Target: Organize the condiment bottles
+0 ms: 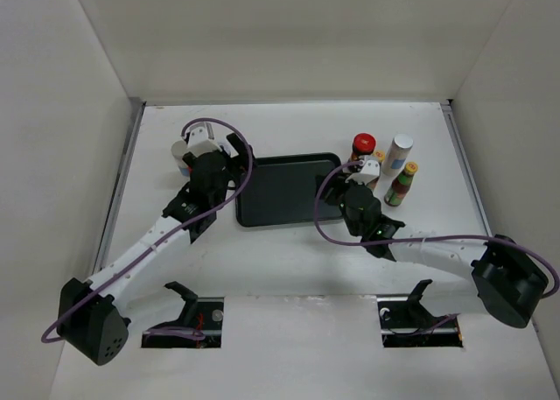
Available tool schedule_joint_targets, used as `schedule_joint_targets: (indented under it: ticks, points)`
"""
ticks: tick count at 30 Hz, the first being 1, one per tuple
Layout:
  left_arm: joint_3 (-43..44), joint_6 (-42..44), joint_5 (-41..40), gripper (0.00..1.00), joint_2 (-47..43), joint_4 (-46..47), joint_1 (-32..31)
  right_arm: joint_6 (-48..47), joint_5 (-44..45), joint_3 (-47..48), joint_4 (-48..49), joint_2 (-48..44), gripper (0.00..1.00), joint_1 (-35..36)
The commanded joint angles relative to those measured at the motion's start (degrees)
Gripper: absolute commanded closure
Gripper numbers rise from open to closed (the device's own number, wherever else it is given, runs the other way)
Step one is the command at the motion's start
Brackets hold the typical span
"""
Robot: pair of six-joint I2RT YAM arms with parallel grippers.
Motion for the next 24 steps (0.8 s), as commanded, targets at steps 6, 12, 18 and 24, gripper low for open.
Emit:
schedule_joint_targets:
  ticks: [6,12,18,24]
  points:
    - [-0.1,3.5,-6.6,0.00,-1.5,-0.3,1.1,0.4,-5.9,1.2,3.0,0.5,0.52,0.1]
    - [-0.9,7.5,-13.5,0.00,-5.3,-2.1,3.3,0.0,-9.9,1.0,3.3,0.2,0.85,0.0]
    - [-4.3,11.2,-16.2,0.00,-9.9,-4.3,3.3,-0.6,-10.3,1.6,3.3,2.0,0.81,0.0]
    - [-5.3,12.5,-16.2,0.42,-7.5,-8.8,3.9,-0.3,-12.1,2.2,3.8,4.3,0.37,0.0]
